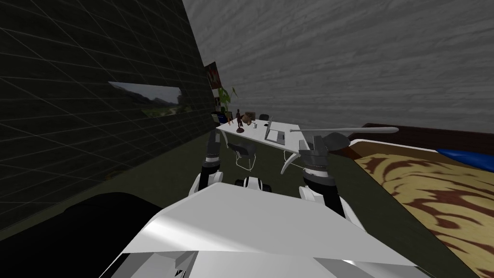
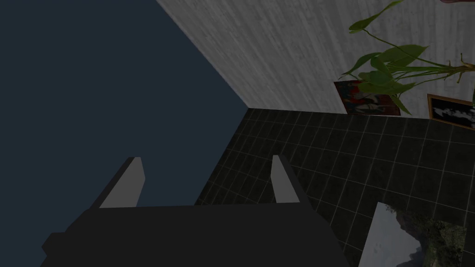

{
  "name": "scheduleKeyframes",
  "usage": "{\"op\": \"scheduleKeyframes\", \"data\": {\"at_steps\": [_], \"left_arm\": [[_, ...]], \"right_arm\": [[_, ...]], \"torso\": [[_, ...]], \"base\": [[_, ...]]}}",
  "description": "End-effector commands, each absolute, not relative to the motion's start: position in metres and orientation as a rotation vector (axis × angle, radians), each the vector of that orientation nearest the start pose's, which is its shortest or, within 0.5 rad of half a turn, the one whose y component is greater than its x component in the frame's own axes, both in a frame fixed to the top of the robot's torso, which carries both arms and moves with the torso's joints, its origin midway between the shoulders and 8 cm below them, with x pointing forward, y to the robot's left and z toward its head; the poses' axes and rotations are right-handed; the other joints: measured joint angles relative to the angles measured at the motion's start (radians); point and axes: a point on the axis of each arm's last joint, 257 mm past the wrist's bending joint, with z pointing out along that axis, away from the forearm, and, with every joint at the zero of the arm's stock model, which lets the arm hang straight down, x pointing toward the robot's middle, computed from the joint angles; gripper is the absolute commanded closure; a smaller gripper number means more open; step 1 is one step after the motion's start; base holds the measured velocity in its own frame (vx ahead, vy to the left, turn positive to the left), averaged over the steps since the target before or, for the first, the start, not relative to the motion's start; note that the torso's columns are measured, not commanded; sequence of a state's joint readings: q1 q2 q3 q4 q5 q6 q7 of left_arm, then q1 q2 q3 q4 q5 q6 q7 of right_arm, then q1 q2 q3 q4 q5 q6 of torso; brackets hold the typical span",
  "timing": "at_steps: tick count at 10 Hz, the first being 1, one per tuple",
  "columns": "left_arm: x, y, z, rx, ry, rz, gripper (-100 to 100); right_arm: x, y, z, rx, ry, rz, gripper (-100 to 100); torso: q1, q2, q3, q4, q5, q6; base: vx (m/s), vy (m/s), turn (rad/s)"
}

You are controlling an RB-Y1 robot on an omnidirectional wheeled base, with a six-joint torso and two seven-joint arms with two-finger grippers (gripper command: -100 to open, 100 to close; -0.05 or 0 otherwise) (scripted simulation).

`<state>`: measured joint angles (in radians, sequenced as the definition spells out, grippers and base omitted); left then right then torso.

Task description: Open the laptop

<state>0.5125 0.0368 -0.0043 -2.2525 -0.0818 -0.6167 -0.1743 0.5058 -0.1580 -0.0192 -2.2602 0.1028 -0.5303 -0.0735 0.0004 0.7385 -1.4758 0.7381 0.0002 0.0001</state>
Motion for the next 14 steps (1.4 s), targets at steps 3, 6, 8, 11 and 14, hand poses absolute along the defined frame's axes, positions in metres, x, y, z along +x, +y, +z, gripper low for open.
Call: {"op": "scheduleKeyframes", "data": {"at_steps": [3, 6, 8, 11, 14], "left_arm": [[0.331, 0.261, 0.028, -0.449, 0.671, -1.112, 0], [0.331, 0.261, 0.028, -0.449, 0.671, -1.112, 0], [0.330, 0.261, 0.028, -0.449, 0.671, -1.112, 0], [0.331, 0.261, 0.028, -0.449, 0.671, -1.112, 0], [0.331, 0.261, 0.028, -0.449, 0.671, -1.112, 0]], "right_arm": [[0.375, -0.286, -0.050, 0.485, 1.030, 1.035, -100], [0.392, -0.326, -0.105, 0.442, 1.221, 0.779, -100], [0.396, -0.346, -0.125, 0.431, 1.288, 0.678, -100], [0.399, -0.368, -0.146, 0.418, 1.353, 0.577, -100], [0.400, -0.413, -0.176, 0.377, 1.462, 0.376, -100]], "torso": [[0.001, -0.001, 0.000, 0.000, 0.000, 0.000], [0.000, 0.000, 0.000, 0.000, 0.000, 0.000], [-0.001, -0.001, -0.001, 0.000, 0.000, 0.000], [-0.001, -0.001, -0.001, 0.000, -0.001, 0.000], [0.002, 0.000, 0.000, 0.000, 0.000, 0.000]], "base": [[-0.027, 0.147, 0.019], [-0.034, 0.138, 0.031], [-0.025, 0.113, 0.024], [-0.014, 0.086, 0.025], [-0.009, 0.117, 0.053]]}}
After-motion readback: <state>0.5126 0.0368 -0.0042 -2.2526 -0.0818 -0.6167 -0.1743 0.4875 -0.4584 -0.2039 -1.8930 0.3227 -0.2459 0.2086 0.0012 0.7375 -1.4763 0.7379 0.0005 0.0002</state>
